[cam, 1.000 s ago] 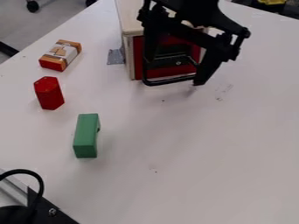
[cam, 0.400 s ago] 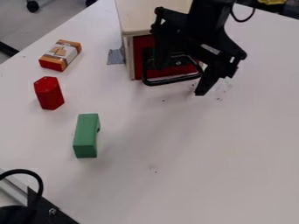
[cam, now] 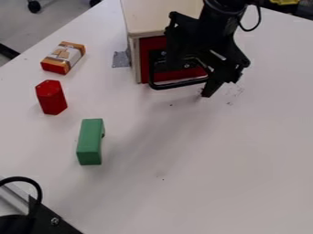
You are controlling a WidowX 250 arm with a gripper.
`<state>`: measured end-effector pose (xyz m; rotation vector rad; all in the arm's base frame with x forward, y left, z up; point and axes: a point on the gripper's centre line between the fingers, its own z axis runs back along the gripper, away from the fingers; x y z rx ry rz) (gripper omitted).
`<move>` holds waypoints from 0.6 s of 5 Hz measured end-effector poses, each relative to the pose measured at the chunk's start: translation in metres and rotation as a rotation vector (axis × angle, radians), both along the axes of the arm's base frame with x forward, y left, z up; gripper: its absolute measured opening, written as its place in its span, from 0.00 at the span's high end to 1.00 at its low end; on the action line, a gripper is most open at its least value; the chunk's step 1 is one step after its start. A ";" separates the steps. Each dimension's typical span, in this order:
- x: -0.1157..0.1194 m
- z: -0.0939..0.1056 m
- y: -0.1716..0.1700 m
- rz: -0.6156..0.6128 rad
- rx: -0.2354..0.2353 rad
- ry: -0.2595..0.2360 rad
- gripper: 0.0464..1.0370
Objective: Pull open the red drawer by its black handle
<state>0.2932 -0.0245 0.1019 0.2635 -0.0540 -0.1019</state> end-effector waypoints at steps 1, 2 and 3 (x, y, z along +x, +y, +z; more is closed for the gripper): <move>0.009 -0.008 0.007 -0.062 0.032 0.020 0.04; 0.018 -0.012 0.011 -0.128 0.046 0.042 0.04; 0.022 -0.015 0.015 -0.184 0.053 0.069 0.04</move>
